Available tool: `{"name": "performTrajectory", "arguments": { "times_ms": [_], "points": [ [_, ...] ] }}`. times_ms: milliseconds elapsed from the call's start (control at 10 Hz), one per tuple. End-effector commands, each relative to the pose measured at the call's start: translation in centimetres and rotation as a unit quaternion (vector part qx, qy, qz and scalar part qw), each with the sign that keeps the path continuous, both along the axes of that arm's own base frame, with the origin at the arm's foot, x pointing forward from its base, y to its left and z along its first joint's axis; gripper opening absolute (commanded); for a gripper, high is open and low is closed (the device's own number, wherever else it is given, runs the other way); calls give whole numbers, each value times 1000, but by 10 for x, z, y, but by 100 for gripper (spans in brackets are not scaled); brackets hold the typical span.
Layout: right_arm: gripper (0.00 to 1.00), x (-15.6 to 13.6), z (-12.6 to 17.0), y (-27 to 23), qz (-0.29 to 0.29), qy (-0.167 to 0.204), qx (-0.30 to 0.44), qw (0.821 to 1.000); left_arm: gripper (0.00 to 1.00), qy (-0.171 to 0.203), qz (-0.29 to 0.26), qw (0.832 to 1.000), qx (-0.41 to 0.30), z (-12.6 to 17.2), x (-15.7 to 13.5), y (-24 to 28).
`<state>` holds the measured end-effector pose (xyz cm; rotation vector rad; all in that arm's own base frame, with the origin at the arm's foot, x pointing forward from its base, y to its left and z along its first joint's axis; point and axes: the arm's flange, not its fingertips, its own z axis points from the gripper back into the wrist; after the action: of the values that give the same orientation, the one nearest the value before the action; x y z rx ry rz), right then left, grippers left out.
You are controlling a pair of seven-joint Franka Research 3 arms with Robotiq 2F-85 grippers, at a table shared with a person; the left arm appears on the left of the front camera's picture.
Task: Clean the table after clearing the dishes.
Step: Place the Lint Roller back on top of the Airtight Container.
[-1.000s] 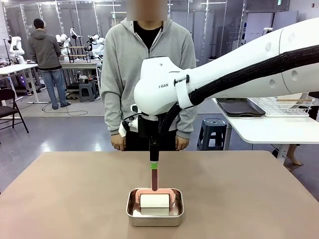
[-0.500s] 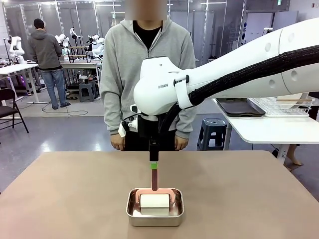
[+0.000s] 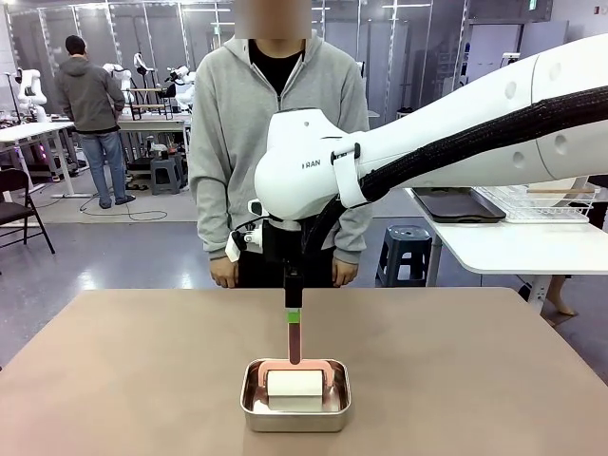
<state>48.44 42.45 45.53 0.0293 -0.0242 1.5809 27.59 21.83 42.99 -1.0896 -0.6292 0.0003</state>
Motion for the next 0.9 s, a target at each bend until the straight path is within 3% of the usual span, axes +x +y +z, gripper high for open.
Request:
{"name": "performTrajectory", "arguments": {
  "times_ms": [0, 200, 400, 500, 600, 800],
  "points": [
    [100, -2, 1, 2, 3, -1, 0, 1000, 100, -5, -3, 1000, -4, 1, -3, 2],
    [100, 0, 0, 0, 0, 0, 0, 1000, 100, -5, -3, 1000, -4, 1, -3, 2],
    [100, 11, 40, -23, -76, 58, 90, 991, 100, -5, -3, 1000, -4, 1, -3, 2],
    [100, 14, 47, -40, -115, 73, 131, 982, 100, -5, -3, 1000, -4, 1, -3, 2],
    [100, 16, 48, -63, -144, 112, 191, 964, 100, -5, -3, 1000, -4, 1, -3, 2],
    [100, 14, 45, -136, -217, 202, 309, 904, 100, -5, -3, 1000, -4, 1, -3, 2]
  ]
}}
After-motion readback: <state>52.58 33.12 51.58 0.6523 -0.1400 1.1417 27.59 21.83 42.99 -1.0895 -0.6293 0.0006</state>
